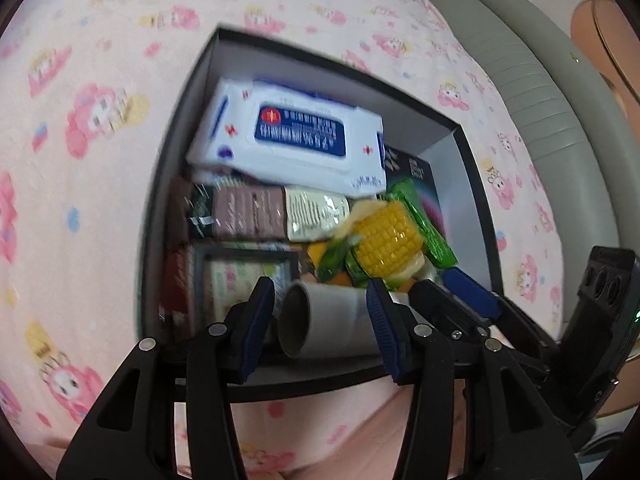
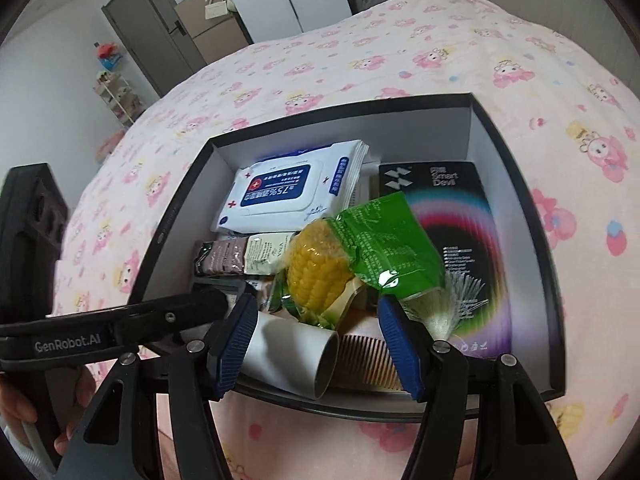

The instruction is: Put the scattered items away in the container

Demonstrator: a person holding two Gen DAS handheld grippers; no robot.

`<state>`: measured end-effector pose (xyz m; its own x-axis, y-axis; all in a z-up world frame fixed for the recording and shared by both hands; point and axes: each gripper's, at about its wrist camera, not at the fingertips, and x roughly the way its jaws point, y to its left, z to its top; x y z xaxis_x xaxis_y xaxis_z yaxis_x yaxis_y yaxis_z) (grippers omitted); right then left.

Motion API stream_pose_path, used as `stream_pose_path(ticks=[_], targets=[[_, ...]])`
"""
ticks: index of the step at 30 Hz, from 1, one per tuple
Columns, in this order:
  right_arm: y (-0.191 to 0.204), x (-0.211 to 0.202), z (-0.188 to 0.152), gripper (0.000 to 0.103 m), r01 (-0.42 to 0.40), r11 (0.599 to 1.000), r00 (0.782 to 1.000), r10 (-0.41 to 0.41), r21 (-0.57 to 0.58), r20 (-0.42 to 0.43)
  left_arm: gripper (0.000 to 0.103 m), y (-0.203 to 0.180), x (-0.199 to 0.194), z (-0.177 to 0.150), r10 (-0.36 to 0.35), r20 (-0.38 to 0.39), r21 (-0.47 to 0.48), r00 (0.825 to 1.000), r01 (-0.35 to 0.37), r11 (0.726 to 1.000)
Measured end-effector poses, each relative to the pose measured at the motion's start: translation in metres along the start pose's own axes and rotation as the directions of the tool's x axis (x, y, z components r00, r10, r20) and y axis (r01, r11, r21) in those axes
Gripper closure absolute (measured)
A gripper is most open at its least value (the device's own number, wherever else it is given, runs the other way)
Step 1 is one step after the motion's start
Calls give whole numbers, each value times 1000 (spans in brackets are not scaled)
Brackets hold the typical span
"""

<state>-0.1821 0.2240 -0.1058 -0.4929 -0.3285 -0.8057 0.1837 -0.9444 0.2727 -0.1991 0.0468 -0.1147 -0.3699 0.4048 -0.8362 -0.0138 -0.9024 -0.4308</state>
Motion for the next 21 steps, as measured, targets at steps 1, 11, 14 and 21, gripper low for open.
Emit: stream_pose_path(ticks=[1, 11, 14, 21], targets=[[1, -1, 1, 42, 16, 1000, 1000, -16, -4, 6, 44, -1, -5, 1, 20, 26, 10, 999, -21, 1000], [21, -54, 23, 27, 187, 982, 974, -183, -17, 136, 5, -30, -93, 12, 142, 378, 101, 915, -194, 976], [30, -77, 26, 26, 207, 978, 962, -201, -14, 182, 1, -37, -117, 12, 154, 422, 106, 893, -218, 970], [56, -127, 23, 25, 246, 969, 934, -230, -24, 274, 1, -43, -167, -8, 176, 469, 96, 866, -248, 964]])
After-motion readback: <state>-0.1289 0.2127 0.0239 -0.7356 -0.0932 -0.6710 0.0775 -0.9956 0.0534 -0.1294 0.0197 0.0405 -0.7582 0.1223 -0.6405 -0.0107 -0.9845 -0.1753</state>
